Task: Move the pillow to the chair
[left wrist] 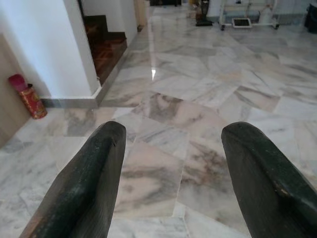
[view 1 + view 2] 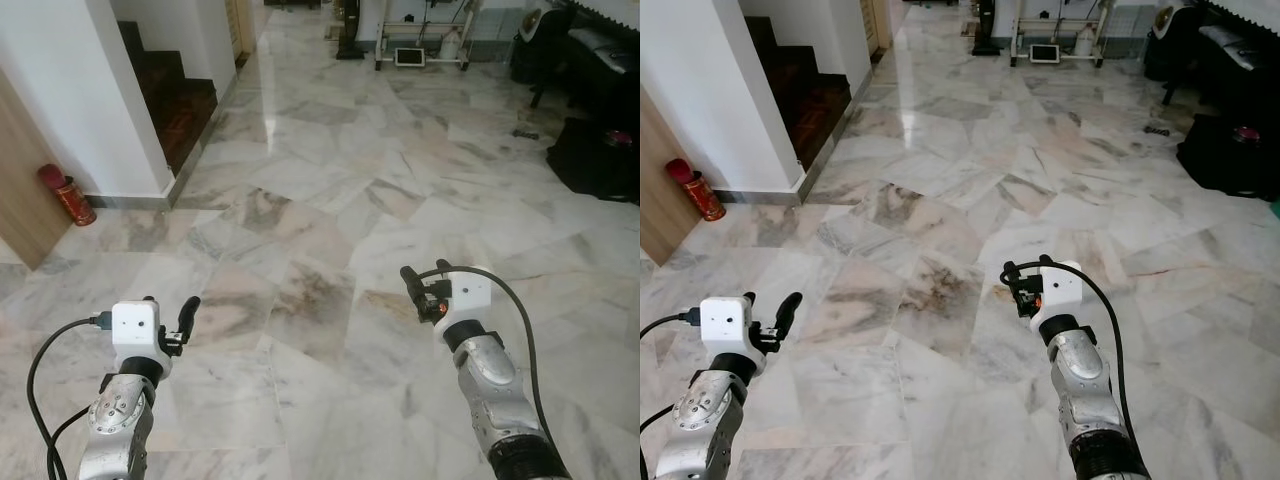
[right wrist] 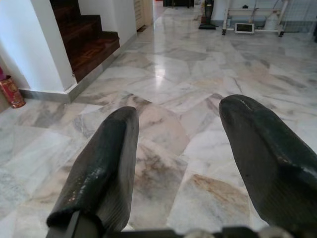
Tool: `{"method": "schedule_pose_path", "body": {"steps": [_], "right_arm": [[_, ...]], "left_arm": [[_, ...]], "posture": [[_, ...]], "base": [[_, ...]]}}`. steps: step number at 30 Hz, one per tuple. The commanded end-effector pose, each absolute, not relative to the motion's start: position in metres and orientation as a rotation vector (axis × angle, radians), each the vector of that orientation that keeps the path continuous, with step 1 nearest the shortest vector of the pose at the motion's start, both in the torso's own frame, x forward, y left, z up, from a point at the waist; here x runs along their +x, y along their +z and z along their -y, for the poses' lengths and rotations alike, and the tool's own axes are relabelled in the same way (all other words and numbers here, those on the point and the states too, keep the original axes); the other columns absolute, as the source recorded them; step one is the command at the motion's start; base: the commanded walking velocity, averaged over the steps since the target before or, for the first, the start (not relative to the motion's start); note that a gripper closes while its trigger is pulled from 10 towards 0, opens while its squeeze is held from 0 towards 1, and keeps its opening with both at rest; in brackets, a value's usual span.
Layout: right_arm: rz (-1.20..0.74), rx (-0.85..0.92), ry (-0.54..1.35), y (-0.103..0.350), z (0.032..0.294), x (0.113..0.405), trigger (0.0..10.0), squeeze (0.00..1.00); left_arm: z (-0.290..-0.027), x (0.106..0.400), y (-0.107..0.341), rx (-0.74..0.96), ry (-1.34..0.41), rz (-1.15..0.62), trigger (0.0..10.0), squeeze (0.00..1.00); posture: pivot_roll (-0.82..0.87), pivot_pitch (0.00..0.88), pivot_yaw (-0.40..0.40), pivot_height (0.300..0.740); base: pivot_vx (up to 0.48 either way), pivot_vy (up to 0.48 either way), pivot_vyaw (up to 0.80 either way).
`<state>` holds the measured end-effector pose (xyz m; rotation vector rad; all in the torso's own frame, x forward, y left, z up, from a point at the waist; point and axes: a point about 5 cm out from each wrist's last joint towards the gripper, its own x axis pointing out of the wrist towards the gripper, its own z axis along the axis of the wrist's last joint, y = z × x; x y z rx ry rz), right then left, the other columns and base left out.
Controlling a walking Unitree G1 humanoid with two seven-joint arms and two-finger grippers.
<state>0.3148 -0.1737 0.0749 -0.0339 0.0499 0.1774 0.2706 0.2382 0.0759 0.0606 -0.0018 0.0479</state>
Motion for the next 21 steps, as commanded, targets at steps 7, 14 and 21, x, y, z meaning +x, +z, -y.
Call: {"method": "schedule_pose_path", "body": {"steps": [7,14,21], "right_arm": [[-0.283,0.079,-0.002,0.034,0.199,0.309,10.0,0.00],[-0.594,0.100,-0.065,-0.016,0.199,0.277,10.0,0.00],[-0.843,0.148,-0.071,-0.052,0.180,0.241,10.0,0.00]], "left_arm": [[-0.259,0.256,0.029,0.004,0.128,-0.213,10.0,0.00],[-0.254,0.245,-0.013,-0.027,0.122,-0.483,10.0,0.00],[-0.238,0.216,-0.052,-0.068,0.151,-0.741,10.0,0.00]], "posture": [[-0.01,0.000,-0.011,0.740],[-0.01,0.000,0.007,0.740],[0.01,0.000,0.008,0.740]], "base": [[0.000,0.000,0.00],[0.000,0.000,0.00],[0.000,0.000,0.00]]}}
